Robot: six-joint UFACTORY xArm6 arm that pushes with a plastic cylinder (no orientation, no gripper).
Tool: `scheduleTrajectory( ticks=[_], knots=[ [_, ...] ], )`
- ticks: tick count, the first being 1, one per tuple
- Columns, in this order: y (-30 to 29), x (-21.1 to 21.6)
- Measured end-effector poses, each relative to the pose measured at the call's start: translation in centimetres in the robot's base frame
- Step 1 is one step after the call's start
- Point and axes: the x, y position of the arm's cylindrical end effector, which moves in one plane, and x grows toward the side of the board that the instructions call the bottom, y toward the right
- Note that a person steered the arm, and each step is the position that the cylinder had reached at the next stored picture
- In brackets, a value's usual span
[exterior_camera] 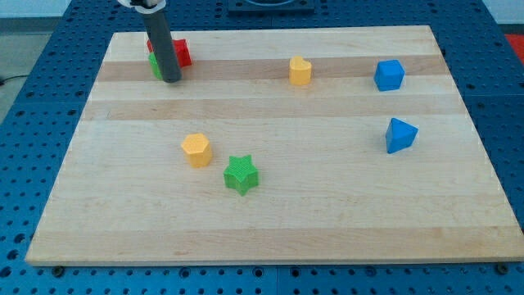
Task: Push the green star into the green circle
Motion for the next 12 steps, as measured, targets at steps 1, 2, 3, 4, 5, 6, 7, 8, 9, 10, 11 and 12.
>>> scheduleTrajectory(
  ticks=[1,2,3,4,5,6,7,8,9,10,11,12],
  knots=[
    [3.6,2.0],
    [10.8,4.7],
    [15.9,8.6],
    [17.2,14.5],
    [17.3,18.4],
    [13.0,19.3],
    [12.7,22.2],
    [11.8,24.2],
    [5.0,22.6],
    [-0.1,20.3],
    [-2.7,18.2],
    [-3.3,16.4]
  ],
)
